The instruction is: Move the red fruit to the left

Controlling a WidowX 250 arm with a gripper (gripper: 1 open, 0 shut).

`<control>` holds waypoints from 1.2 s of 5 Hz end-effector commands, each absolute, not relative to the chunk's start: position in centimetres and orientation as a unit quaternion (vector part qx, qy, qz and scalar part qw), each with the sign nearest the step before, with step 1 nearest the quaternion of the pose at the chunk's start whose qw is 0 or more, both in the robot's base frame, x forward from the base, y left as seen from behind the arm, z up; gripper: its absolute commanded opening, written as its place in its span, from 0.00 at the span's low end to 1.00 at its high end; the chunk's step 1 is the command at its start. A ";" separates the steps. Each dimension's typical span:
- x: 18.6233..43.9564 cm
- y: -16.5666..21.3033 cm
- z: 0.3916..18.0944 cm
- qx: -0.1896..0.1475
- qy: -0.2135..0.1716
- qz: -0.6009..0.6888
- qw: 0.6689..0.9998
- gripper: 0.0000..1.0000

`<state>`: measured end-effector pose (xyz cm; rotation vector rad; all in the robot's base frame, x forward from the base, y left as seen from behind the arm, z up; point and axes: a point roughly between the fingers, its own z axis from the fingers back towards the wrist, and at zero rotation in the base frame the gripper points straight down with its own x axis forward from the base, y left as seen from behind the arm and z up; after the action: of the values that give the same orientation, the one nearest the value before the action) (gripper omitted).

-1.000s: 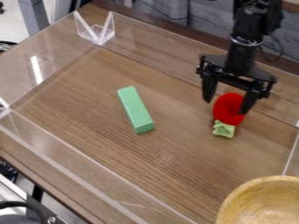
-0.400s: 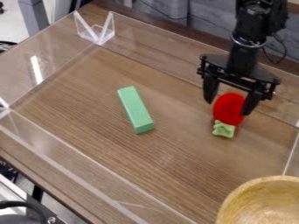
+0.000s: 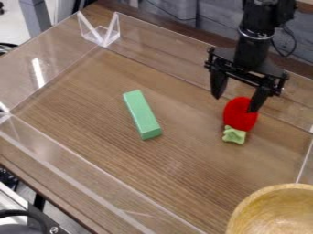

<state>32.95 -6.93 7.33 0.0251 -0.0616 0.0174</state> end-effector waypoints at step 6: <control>34.1 -5.8 9.7 -0.035 -0.088 -0.045 0.994 1.00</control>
<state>33.74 -5.61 8.44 -0.0654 -0.1345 -0.0803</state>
